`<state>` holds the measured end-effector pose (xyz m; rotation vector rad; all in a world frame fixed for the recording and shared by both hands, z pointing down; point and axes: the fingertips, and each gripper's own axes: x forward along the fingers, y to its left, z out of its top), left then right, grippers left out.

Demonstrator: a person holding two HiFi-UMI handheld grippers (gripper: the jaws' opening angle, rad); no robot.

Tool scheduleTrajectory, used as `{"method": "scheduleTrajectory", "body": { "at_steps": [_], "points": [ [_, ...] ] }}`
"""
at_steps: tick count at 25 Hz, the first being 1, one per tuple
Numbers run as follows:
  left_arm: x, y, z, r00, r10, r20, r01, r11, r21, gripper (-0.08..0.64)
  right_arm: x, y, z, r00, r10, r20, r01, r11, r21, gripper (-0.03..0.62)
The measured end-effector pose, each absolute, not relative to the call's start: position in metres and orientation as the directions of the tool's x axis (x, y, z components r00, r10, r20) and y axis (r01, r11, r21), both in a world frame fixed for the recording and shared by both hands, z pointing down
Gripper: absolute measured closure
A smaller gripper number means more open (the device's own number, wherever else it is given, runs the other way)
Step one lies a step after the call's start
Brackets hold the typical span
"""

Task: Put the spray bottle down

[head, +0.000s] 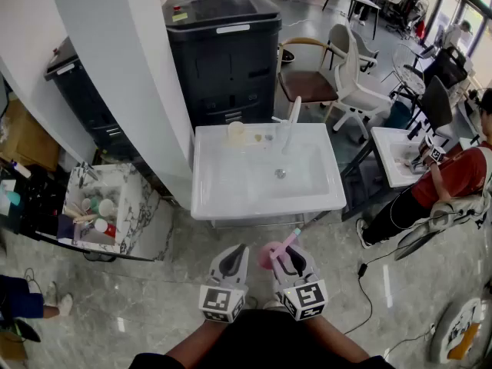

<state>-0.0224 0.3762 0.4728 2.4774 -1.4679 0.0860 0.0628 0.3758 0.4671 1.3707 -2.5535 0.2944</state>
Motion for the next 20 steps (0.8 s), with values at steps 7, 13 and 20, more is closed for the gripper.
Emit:
{"method": "scheduleTrajectory", "body": {
  "at_steps": [7,13,20],
  "points": [
    [-0.035,0.374,0.475,0.535,-0.826,0.179,-0.842,-0.503,0.197,0.532,0.041,0.371,0.466,-0.526,-0.800,0.290,-0.848,0.520,-0.104,0.451],
    [-0.049,0.364,0.480,0.573,-0.802,0.168,-0.817,-0.543,0.193,0.532,0.020,0.365,0.477,-0.493,-0.818,0.298,-0.865,0.497,-0.067,0.451],
    [-0.053,0.344,0.497,0.578,-0.791,0.202,-0.814,-0.538,0.220,0.532,0.027,0.345,0.487,-0.467,-0.822,0.326,-0.878,0.474,-0.064,0.452]
  ]
}}
